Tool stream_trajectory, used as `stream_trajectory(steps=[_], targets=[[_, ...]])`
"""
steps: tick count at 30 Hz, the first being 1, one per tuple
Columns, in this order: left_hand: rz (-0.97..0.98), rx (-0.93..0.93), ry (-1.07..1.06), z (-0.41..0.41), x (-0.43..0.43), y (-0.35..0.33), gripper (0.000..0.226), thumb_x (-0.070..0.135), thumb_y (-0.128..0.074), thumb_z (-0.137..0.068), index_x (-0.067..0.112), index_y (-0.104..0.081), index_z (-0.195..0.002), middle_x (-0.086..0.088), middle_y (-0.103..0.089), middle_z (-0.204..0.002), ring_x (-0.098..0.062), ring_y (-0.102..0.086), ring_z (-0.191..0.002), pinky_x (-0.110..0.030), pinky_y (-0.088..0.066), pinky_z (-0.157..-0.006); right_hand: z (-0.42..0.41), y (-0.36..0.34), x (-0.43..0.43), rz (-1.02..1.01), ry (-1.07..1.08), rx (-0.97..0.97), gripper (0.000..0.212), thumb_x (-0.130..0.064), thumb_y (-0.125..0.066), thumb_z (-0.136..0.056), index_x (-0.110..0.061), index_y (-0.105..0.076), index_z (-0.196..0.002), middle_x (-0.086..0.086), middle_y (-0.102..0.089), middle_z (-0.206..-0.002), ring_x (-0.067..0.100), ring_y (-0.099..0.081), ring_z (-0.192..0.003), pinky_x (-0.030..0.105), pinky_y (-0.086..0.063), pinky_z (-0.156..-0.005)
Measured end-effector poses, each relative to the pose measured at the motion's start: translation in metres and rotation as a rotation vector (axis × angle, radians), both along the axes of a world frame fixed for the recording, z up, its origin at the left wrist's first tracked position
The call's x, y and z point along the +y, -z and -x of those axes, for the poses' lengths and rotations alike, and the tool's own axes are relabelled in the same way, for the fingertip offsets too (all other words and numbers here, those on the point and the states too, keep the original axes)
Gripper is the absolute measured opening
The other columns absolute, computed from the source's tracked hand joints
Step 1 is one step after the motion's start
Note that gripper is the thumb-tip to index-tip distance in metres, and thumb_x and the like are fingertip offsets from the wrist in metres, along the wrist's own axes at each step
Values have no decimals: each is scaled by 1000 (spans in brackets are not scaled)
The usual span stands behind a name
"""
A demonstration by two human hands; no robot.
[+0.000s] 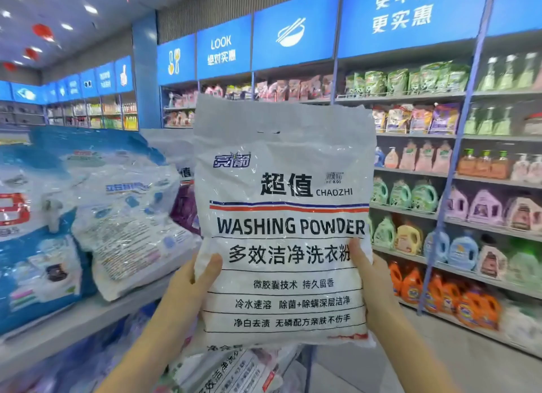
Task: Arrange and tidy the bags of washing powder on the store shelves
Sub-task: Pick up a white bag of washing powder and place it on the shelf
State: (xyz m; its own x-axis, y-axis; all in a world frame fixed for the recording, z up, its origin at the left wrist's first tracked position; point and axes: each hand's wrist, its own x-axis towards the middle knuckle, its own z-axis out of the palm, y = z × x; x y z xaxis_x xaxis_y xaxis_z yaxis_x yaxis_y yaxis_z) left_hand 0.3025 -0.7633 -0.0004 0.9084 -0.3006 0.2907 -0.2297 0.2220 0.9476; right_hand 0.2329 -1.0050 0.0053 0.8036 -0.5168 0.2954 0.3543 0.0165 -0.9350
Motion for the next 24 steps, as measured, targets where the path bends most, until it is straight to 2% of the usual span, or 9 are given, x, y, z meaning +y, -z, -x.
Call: stream_trajectory(steps=[2,6,8,12,15,17,20,22,24], targets=[[-10,9,20,-24,-29,3,77,77,-65,-45,21,-66,-98,4,-75,-89,-13,-72,-82,-24,-53,-62,-28,4,-30,-7,16,34,84,-72,-72,-54,-16,-61,-116,7,-71,-106,27,-69,-94,49,-53,-87],[16,8,-38,-77,-83,2,21,46,-54,-82,30,-66,-85,20,-72,-71,5,-67,-73,-15,-49,-61,-91,1,-86,-6,31,62,81,-72,-70,-58,-18,-57,-118,4,-65,-116,26,-64,-101,48,-50,-89],[10,-27,-34,-101,-107,-1,33,61,-53,-76,34,-71,-85,18,-73,-85,-2,-68,-86,-25,-50,-74,-114,-7,-106,11,2,29,59,-61,-66,-62,-19,-63,-102,3,-72,-98,25,-69,-87,42,-52,-79],[-40,-85,-74,-143,-143,-9,44,57,-48,-78,20,-70,-86,6,-75,-84,-8,-69,-81,-16,-51,-66,-166,-13,-150,20,-53,39,71,-68,-66,-58,-16,-66,-107,8,-74,-94,28,-71,-85,47,-53,-82],[-48,-75,-82,-174,-169,-16,59,70,-51,-65,20,-71,-88,0,-74,-92,-21,-69,-93,-40,-51,-90,-210,-13,-182,-22,-66,42,82,-70,-66,-57,-17,-62,-119,9,-73,-101,31,-70,-90,52,-52,-85],[-28,-59,-108,-192,-185,-21,51,62,-49,-65,25,-69,-94,9,-74,-93,-11,-68,-93,-38,-51,-89,-238,-16,-200,-23,-103,14,94,-75,-71,-51,-20,-57,-126,8,-71,-108,29,-70,-93,46,-57,-75],[-1,-96,-143,-214,-212,-26,21,43,-50,-83,28,-64,-91,25,-71,-79,10,-65,-76,-15,-49,-74,-281,-23,-225,-62,-154,-60,77,-67,-71,-59,-19,-61,-118,8,-72,-103,24,-71,-85,37,-56,-66],[51,-103,-176,-227,-230,-33,13,25,-50,-93,28,-58,-83,31,-65,-63,16,-59,-62,-4,-44,-59,-311,-33,-241,-94,-185,-58,42,-57,-62,-74,-23,-65,-99,1,-75,-81,18,-72,-69,38,-52,-71],[81,-159,-276,-248,-250,-37,2,29,-60,-91,27,-61,-91,24,-70,-76,9,-64,-74,-6,-45,-65,-347,-44,-262,-133,-215,-79,16,-35,-48,-94,-26,-59,-87,-8,-71,-62,7,-67,-53,31,-53,-60]])
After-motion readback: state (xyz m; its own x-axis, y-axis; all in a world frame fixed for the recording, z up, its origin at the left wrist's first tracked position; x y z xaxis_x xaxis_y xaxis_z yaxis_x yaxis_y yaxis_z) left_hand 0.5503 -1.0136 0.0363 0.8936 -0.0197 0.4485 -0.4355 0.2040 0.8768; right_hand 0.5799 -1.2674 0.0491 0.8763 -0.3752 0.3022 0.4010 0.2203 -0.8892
